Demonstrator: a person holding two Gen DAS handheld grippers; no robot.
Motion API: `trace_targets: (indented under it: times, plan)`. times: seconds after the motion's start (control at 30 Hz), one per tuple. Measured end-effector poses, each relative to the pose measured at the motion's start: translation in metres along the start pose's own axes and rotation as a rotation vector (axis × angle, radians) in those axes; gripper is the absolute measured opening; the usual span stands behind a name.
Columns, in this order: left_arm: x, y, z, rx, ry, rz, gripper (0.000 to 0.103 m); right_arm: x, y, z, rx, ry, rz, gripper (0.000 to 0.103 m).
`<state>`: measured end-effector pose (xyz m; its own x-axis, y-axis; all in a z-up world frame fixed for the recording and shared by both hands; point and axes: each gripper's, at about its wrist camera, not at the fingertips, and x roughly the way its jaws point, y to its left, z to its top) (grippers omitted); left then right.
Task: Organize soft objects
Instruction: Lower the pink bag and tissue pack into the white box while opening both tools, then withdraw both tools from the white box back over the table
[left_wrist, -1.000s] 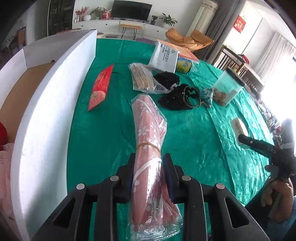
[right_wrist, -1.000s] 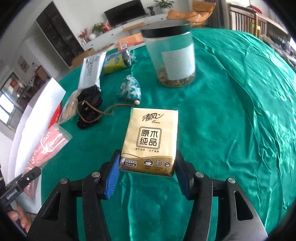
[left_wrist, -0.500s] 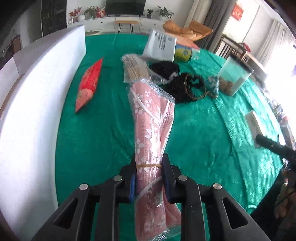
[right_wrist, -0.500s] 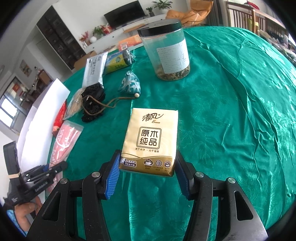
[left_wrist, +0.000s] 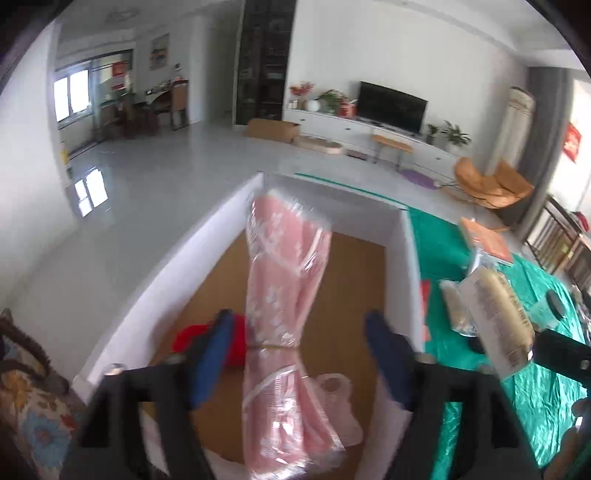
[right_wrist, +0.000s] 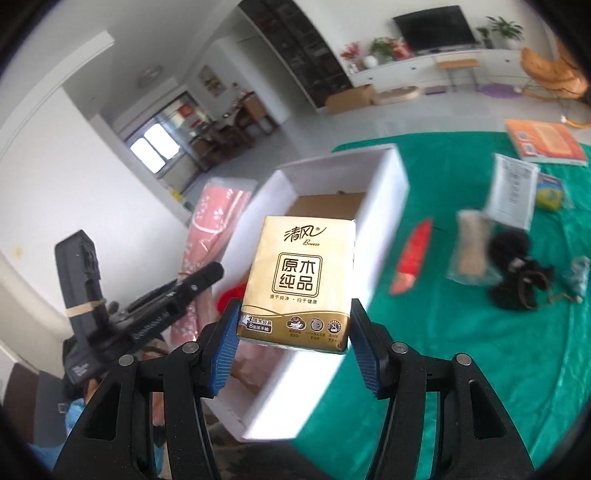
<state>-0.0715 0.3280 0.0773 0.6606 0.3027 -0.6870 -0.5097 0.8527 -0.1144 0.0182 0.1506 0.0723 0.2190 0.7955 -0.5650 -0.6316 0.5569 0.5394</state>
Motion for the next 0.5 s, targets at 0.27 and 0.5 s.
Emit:
trace_targets:
  times: [0.27,0.5]
  plan:
    - [-0.006,-0.026,-0.019,-0.004,-0.080,-0.116,0.103,-0.019,-0.067,-0.039,-0.035,-0.048,-0.402,0.080]
    - [0.003,-0.172,-0.073,0.201,0.028,-0.414,0.103,-0.092,-0.214,-0.134,0.151,-0.009,-0.888,0.080]
